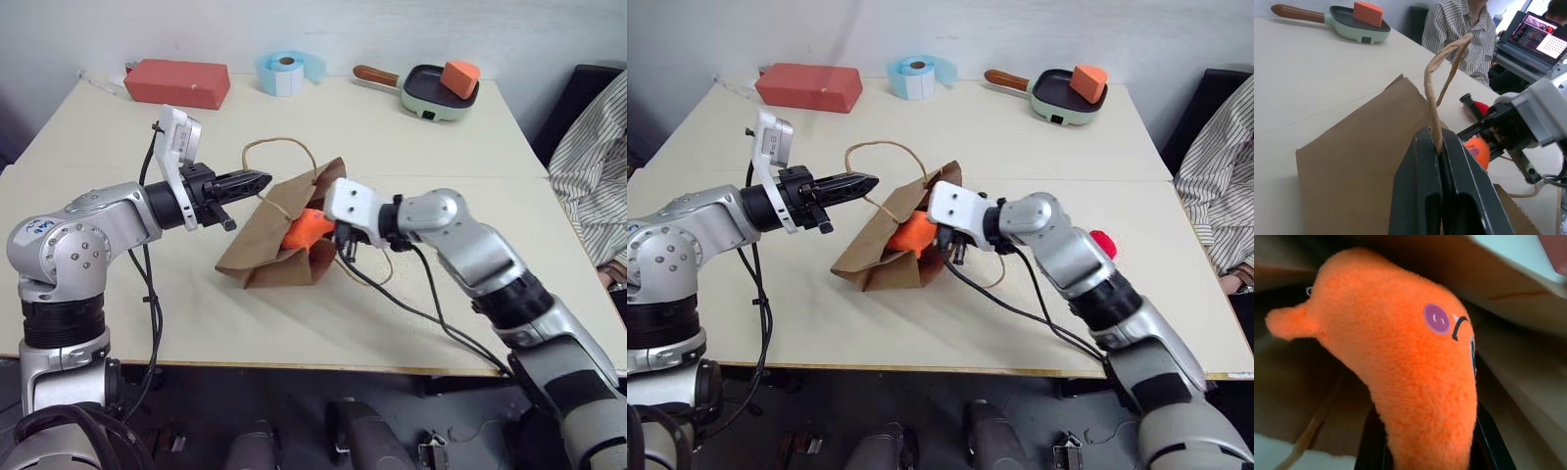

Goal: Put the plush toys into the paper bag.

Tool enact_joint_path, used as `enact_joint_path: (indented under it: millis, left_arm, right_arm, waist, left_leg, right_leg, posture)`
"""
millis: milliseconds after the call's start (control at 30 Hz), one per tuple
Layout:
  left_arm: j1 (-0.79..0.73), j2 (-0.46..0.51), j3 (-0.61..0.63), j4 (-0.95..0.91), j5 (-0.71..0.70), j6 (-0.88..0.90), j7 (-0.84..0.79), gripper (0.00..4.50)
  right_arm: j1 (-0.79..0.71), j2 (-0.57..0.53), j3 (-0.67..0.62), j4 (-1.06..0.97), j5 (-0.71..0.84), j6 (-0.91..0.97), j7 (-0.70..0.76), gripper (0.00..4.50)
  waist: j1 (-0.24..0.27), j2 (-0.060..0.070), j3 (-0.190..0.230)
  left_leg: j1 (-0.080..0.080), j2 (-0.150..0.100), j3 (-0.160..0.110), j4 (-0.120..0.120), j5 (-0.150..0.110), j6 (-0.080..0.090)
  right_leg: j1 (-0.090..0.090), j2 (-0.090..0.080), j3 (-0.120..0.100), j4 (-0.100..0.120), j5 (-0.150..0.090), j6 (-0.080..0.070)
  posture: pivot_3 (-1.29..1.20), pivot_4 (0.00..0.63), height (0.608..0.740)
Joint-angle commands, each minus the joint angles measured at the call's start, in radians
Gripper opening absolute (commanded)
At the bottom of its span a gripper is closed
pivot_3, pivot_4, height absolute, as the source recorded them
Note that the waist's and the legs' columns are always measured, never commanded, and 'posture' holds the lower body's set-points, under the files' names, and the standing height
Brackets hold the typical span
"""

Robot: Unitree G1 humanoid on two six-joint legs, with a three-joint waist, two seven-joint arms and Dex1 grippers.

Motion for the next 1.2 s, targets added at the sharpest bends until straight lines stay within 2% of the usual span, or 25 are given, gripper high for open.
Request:
enact_joint_path:
  millis: [33, 233, 400, 633, 800, 900, 1067, 1200]
  left_arm:
    - [0.006, -0.002, 0.037, -0.046, -0.015, -0.008, 0.005, 0.00]
    - [0.023, -0.012, 0.056, -0.070, -0.019, -0.002, 0.022, 0.00]
    - [0.031, -0.010, 0.067, -0.077, -0.021, 0.001, 0.028, 0.00]
    - [0.030, -0.010, 0.064, -0.067, -0.014, -0.004, 0.025, 0.00]
    - [0.026, -0.010, 0.061, -0.063, -0.014, -0.003, 0.022, 0.00]
    - [0.025, -0.005, 0.062, -0.062, -0.015, 0.000, 0.018, 0.00]
    - [0.022, 0.016, 0.070, -0.055, -0.020, 0.014, 0.006, 0.00]
    - [0.018, 0.036, 0.076, -0.058, -0.030, 0.029, -0.003, 0.00]
  right_arm:
    - [-0.095, 0.087, 0.034, 0.132, -0.085, -0.141, 0.028, 0.27]
    - [-0.158, 0.236, 0.040, 0.400, -0.194, -0.307, -0.012, 0.27]
    - [-0.145, 0.260, 0.049, 0.476, -0.259, -0.394, 0.000, 2.02]
    - [-0.124, 0.274, -0.088, 0.379, -0.167, -0.288, 0.040, 4.45]
    - [-0.030, 0.238, -0.206, 0.177, -0.046, -0.089, 0.083, 4.48]
    - [0.045, 0.187, -0.224, 0.106, -0.030, -0.021, 0.101, 4.48]
    - [0.107, 0.249, -0.299, 0.146, 0.049, 0.119, 0.039, 4.48]
    - [0.093, 0.294, -0.325, 0.235, 0.062, 0.112, 0.007, 4.48]
  waist:
    - [-0.007, 0.000, 0.000]
    - [-0.021, 0.000, 0.000]
    - [-0.023, 0.000, 0.000]
    - [-0.024, 0.000, 0.000]
    - [-0.021, 0.000, 0.000]
    - [-0.017, 0.000, 0.000]
    - [-0.027, 0.000, 0.000]
    - [-0.032, 0.000, 0.000]
  left_leg:
    - [0.000, 0.000, 0.000, 0.000, 0.000, 0.000]
    - [0.000, 0.000, -0.001, 0.001, 0.000, 0.000]
    - [0.000, 0.000, -0.001, 0.001, 0.000, 0.000]
    - [0.000, 0.000, -0.001, 0.001, 0.000, 0.000]
    - [0.000, 0.000, -0.002, 0.001, 0.000, 0.000]
    - [0.000, 0.000, -0.004, 0.001, 0.000, 0.000]
    - [0.000, 0.000, -0.004, 0.001, 0.000, 0.000]
    - [0.000, 0.000, -0.004, 0.001, 0.001, -0.002]
  right_leg:
    - [0.000, 0.000, 0.000, 0.000, 0.000, 0.000]
    - [0.001, 0.000, -0.001, 0.003, 0.000, 0.000]
    - [0.001, -0.001, -0.001, 0.003, 0.000, 0.000]
    - [0.000, -0.001, -0.001, 0.004, 0.000, 0.000]
    - [0.001, -0.001, -0.001, 0.004, 0.000, 0.000]
    - [0.002, -0.001, -0.001, 0.003, 0.000, 0.000]
    - [0.002, 0.000, -0.001, 0.003, 0.000, 0.000]
    - [0.001, 0.000, 0.000, 0.005, 0.000, 0.000]
  posture:
    - [0.00, 0.150, 0.740]
    - [0.00, 0.150, 0.740]
    - [0.00, 0.150, 0.740]
    - [0.00, 0.150, 0.740]
    - [0.00, 0.150, 0.740]
    - [0.00, 0.150, 0.740]
    - [0.00, 0.150, 0.740]
    - [0.00, 0.150, 0.740]
